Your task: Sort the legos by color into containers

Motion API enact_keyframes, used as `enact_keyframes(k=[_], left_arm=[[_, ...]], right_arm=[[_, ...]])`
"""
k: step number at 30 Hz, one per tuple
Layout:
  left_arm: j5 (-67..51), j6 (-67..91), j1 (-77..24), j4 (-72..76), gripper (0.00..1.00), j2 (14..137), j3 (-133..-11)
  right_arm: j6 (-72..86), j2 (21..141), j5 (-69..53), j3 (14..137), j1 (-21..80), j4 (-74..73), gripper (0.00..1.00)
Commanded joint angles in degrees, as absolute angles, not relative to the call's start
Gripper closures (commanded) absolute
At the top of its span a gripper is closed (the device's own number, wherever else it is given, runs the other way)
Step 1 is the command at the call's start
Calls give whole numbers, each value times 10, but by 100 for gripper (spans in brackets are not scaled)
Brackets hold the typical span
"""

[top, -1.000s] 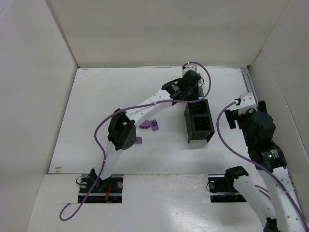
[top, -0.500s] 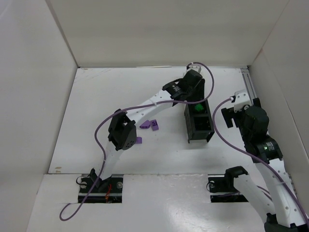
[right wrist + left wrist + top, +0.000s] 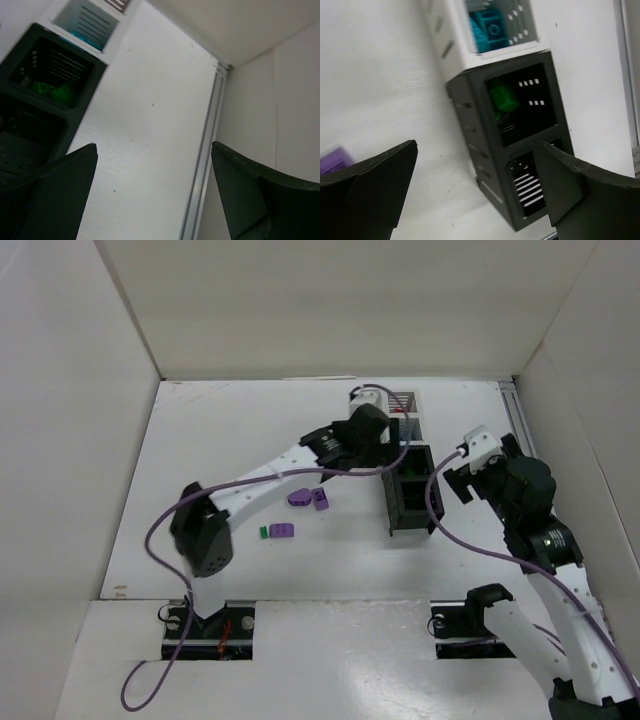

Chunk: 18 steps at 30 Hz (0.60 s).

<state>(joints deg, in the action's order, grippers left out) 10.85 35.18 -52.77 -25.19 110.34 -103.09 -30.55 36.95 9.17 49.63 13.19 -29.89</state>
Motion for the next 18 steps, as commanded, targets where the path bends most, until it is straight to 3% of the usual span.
enact_keyframes(k=[1, 5, 8, 12, 16, 18], left_arm=[[213, 416, -526, -258, 0, 935, -875], [297, 581, -520, -341, 0, 713, -657], [302, 739, -505, -417, 0, 616, -535], [308, 860, -505, -510, 0, 461, -455], [336, 905, -505, -551, 0, 376, -442], [343, 905, -505, -562, 0, 354, -442]], right_arm=[[-380, 410, -48, 494, 155, -240, 0], [-429, 475, -100, 505, 270, -221, 0], [-468, 543, -112, 519, 399, -208, 0], [-492, 652, -141, 533, 514, -140, 2], [-538, 767, -188, 573, 569, -78, 17], [-565, 841, -203, 608, 593, -53, 18]])
